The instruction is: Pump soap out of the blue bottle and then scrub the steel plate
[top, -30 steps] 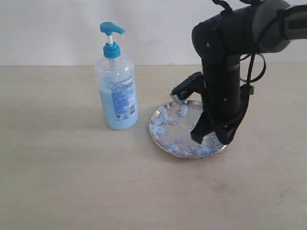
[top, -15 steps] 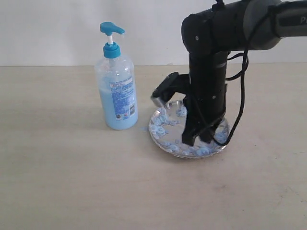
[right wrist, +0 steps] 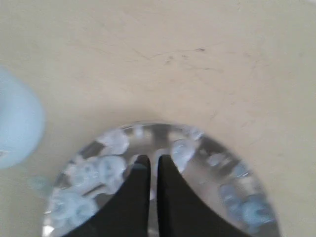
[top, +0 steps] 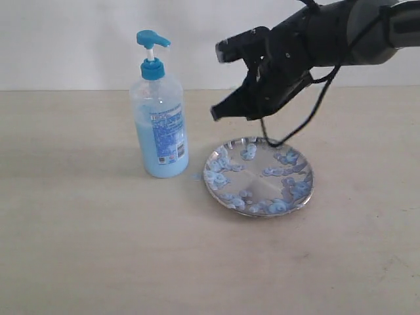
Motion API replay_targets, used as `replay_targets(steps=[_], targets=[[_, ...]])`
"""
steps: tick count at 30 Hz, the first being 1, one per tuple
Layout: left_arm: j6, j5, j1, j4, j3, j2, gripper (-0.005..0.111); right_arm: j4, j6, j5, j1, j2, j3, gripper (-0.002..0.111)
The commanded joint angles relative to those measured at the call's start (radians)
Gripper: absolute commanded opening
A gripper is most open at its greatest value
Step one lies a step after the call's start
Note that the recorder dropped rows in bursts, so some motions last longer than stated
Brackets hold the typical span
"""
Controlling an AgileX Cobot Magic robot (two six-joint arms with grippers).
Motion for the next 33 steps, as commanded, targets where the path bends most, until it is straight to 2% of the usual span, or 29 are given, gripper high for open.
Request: replay_targets(steps=[1,2,3,4,5,6,7,8,9,10,12,14,16,17,19,21,22,24,25,26,28,29,31,33], targets=[[0.004,-0.005,-0.005,-0.001,0.003,0.005,0.004,0.065,-0.259,0.387,0.075,-0.002,0.001,0.000],[0.004,-0.005,-0.005,-0.001,0.003,0.005,0.004,0.045,-0.520,0.572,0.084,0.005,0.001,0.000],[0.004,-0.005,-0.005,-0.001,0.003,0.005,0.004,-0.033,-0.631,0.626,0.084,0.019,0.001,0.000],[0.004,-0.005,-0.005,-0.001,0.003,0.005,0.004,-0.220,-0.571,0.566,0.076,0.034,0.001,0.000],[0.004,-0.005,-0.005,-0.001,0.003,0.005,0.004,-0.390,-0.383,0.448,0.065,0.045,0.001,0.000],[0.004,-0.005,-0.005,-0.001,0.003,0.005,0.004,-0.562,-0.048,0.332,0.065,0.053,0.001,0.000],[0.004,-0.005,-0.005,-0.001,0.003,0.005,0.004,-0.582,0.164,0.249,0.067,0.053,-0.001,0.000],[0.004,-0.005,-0.005,-0.001,0.003,0.005,0.004,-0.527,0.310,0.176,0.077,0.051,-0.001,0.000],[0.004,-0.005,-0.005,-0.001,0.003,0.005,0.004,-0.423,0.323,0.143,0.088,0.046,-0.001,0.000],[0.004,-0.005,-0.005,-0.001,0.003,0.005,0.004,-0.303,0.196,0.153,0.101,0.044,0.001,0.000],[0.004,-0.005,-0.005,-0.001,0.003,0.005,0.004,-0.108,-0.235,0.272,0.127,0.044,0.001,0.000],[0.004,-0.005,-0.005,-0.001,0.003,0.005,0.004,0.014,-0.610,0.507,0.136,0.044,0.001,0.000],[0.004,-0.005,-0.005,-0.001,0.003,0.005,0.004,-0.025,-0.723,0.627,0.124,0.044,0.001,0.000],[0.004,-0.005,-0.005,-0.001,0.003,0.005,0.004,-0.091,-0.708,0.623,0.113,0.044,0.001,0.000],[0.004,-0.005,-0.005,-0.001,0.003,0.005,0.004,-0.267,-0.638,0.500,0.095,0.044,0.001,0.000],[0.004,-0.005,-0.005,-0.001,0.003,0.005,0.004,-0.365,-0.442,0.348,0.093,0.042,0.001,0.000],[0.004,-0.005,-0.005,-0.001,0.003,0.005,0.004,-0.356,-0.264,0.246,0.097,0.042,0.001,0.000],[0.004,-0.005,-0.005,-0.001,0.003,0.005,0.004,-0.267,-0.056,0.178,0.110,0.042,0.001,0.000],[0.004,-0.005,-0.005,-0.001,0.003,0.005,0.004,-0.170,-0.029,0.239,0.123,0.042,0.001,0.000],[0.004,-0.005,-0.005,-0.001,0.003,0.005,0.004,-0.128,-0.093,0.307,0.129,0.042,0.001,0.000],[0.004,-0.005,-0.005,-0.001,0.003,0.005,0.004,-0.117,-0.416,0.464,0.138,0.042,0.001,0.000],[0.004,-0.005,-0.005,-0.001,0.003,0.005,0.004,-0.123,-0.493,0.522,0.135,0.043,0.001,0.000],[0.004,-0.005,-0.005,-0.001,0.003,0.005,0.004,-0.242,-0.441,0.563,0.114,0.043,0.001,0.000],[0.004,-0.005,-0.005,-0.001,0.003,0.005,0.004,-0.466,-0.199,0.567,0.102,0.040,-0.001,0.000]])
